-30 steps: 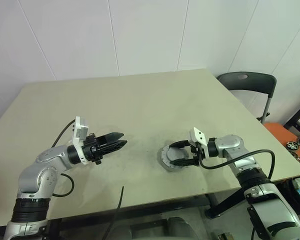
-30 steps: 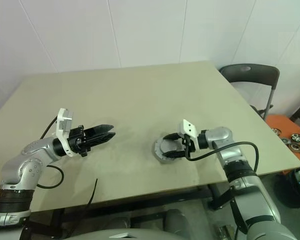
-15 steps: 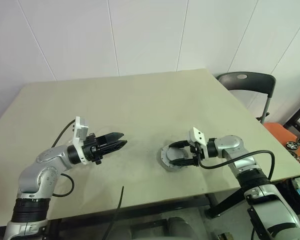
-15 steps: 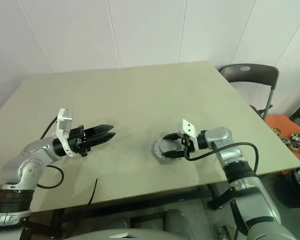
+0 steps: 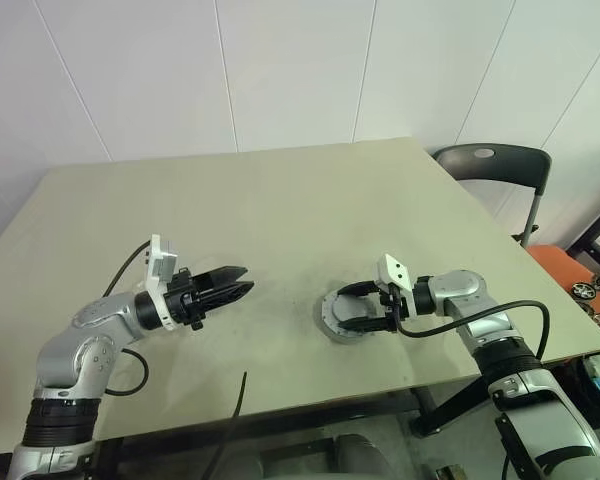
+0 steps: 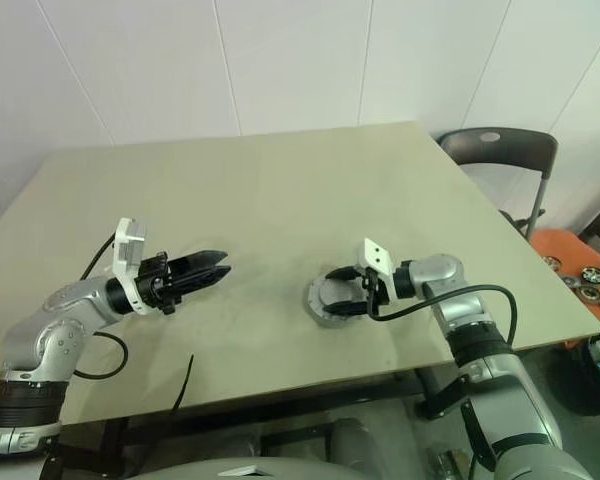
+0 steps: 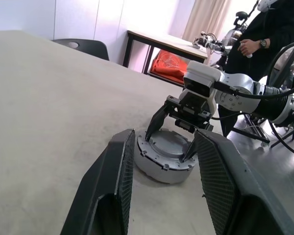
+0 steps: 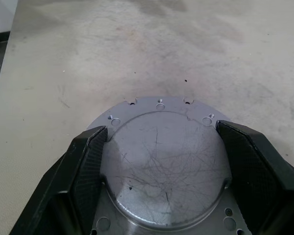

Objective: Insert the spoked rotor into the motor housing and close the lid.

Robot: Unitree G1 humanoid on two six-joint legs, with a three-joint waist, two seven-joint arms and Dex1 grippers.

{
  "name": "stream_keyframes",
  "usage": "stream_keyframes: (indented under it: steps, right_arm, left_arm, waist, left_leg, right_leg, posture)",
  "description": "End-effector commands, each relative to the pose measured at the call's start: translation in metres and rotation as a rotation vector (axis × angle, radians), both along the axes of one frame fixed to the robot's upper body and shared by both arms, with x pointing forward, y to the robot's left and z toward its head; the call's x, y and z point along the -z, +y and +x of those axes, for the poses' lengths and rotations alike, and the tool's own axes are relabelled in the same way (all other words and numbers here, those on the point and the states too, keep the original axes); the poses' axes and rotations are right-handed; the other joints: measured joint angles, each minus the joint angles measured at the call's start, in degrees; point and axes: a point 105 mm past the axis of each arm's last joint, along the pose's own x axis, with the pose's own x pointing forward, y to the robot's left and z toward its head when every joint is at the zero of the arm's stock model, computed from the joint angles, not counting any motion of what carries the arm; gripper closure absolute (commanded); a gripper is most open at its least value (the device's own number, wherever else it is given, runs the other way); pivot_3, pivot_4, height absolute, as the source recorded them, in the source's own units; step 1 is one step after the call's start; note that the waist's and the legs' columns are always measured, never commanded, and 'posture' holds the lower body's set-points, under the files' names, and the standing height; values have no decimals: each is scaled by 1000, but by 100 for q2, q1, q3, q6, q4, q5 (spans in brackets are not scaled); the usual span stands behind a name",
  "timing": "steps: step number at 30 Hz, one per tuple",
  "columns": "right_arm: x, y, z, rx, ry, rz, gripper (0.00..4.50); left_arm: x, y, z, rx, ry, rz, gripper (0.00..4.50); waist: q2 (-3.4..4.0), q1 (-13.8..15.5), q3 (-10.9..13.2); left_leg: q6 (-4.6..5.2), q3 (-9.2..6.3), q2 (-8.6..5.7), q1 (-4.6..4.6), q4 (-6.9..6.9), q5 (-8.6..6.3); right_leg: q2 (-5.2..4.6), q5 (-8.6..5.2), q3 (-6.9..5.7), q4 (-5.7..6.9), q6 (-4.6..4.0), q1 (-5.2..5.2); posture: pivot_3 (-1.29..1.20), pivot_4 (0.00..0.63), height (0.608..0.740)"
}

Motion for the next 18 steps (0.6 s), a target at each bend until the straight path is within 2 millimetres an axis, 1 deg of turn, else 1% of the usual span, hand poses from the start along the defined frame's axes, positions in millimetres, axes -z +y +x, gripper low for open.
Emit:
stream_keyframes:
  steps: [1,18]
  right_arm:
    - [15,6,-8,-29,50,-43,1306]
    - [19,7,-9,-6,60,-64,1306]
  left_arm:
    - [-12,-4,-2,18,-51,-12,2412]
    - [-11,-4,-4,13,-46,-12,2412]
  waist:
    - [0,-2,0]
    - [-5,-11,-3]
  left_leg:
    - [0,0,0,0,0,0]
    - [0,1,3,3,0,0]
  right_leg:
    - [0,0,0,0,0,0]
    - [5,-1,0,2,-2,0]
  posture:
    - [0,0,740]
    - [0,0,740]
